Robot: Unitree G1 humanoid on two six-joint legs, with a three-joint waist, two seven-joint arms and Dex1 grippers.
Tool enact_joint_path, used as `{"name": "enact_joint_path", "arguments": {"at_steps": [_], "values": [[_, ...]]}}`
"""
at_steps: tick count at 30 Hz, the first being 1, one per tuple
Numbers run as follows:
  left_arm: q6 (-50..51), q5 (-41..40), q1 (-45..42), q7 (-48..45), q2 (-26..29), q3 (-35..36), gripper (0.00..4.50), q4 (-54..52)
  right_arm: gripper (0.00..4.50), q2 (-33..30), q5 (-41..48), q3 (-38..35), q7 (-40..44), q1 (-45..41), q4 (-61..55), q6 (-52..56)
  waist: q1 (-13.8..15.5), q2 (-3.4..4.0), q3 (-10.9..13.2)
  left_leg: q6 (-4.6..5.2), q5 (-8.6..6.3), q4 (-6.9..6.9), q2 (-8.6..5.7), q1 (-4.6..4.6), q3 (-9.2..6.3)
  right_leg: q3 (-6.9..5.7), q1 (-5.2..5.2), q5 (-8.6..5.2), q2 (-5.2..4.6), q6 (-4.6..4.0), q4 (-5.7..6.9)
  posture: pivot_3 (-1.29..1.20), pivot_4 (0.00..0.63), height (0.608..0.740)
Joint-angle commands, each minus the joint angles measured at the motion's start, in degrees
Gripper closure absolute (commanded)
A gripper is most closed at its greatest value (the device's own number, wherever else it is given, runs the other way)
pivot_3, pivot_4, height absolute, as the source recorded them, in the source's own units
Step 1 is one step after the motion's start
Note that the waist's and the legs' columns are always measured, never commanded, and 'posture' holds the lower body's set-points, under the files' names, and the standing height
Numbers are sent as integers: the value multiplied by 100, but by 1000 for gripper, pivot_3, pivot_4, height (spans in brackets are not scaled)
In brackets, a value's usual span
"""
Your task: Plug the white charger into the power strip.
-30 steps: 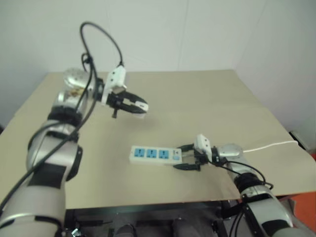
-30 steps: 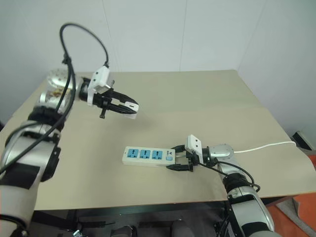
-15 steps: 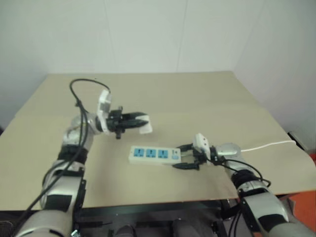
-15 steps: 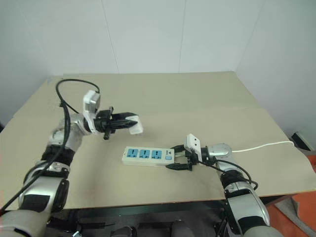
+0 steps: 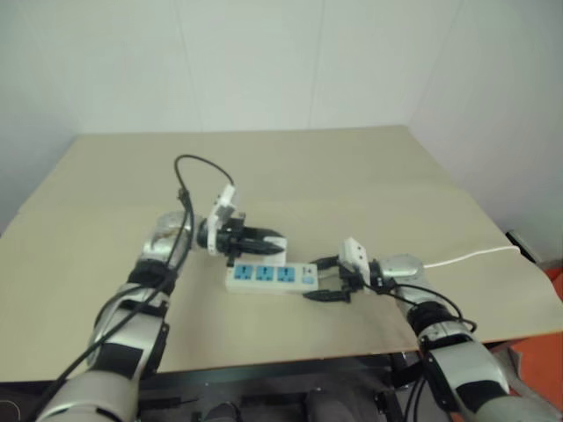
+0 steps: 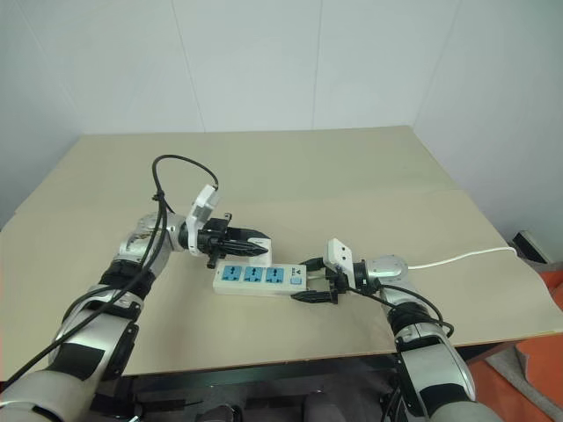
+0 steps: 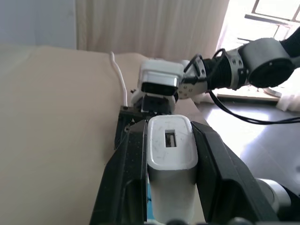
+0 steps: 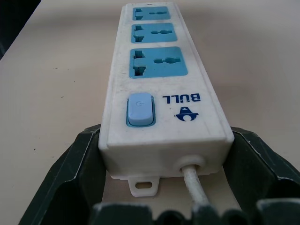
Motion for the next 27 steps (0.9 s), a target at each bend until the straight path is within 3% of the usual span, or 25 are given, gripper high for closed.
{"name": "enact_joint_path", "arguments": {"at_steps": [1,27], "values": [[-279,-19,-277,-40,-29,-165,3473,117,1087,57,-271,160,-39,166,95,46,-1,0,0,0,0,0,0,0,0,0,0,0,0,0,0,0,150,740],[-911,55,-357,-40,-385,-498,3473,807,1087,23,-321,224,7,244,4,150,-2,0,0,0,0,-18,0,7,0,1,6,-1,0,0,-21,0,150,740]]}}
